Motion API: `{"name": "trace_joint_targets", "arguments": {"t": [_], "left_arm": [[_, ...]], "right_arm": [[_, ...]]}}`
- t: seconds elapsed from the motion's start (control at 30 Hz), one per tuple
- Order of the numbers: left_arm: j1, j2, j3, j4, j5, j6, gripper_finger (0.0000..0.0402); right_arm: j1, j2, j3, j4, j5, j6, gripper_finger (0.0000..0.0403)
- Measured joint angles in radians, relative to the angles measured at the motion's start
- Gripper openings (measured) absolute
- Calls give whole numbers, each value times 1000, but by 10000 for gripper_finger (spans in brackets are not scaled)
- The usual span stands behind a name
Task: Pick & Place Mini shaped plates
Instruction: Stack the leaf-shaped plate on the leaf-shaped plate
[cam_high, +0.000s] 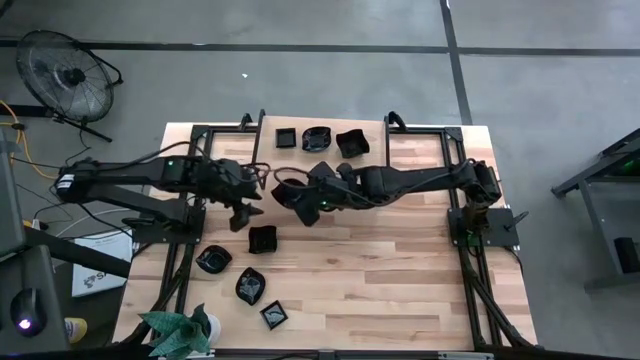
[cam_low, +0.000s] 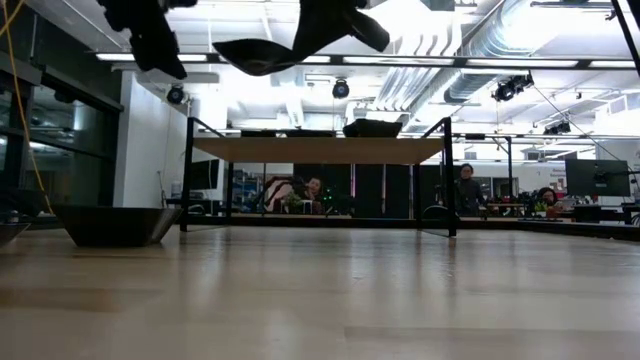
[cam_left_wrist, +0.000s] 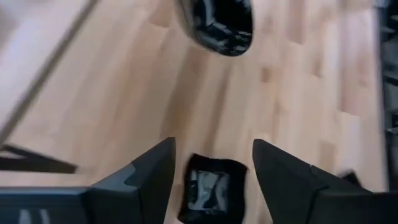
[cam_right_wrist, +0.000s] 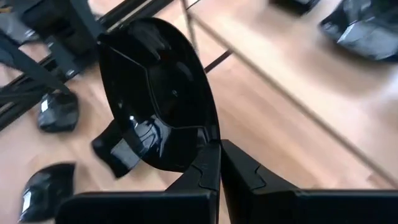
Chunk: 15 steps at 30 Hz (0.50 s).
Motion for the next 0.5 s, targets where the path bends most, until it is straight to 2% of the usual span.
{"name": "trace_joint_targets", "arguments": {"t": [0.1, 0.27, 0.5], "left_arm": [[0, 13, 0, 9, -92, -68, 197], [0, 2, 0, 108, -198, -174, 174], [0, -2, 0, 270, -342, -196, 166]], "right_arm": [[0, 0, 0, 0, 70, 13, 0], [6, 0, 0, 6, 261, 58, 0], [20, 0, 0, 85, 518, 3, 0]]}}
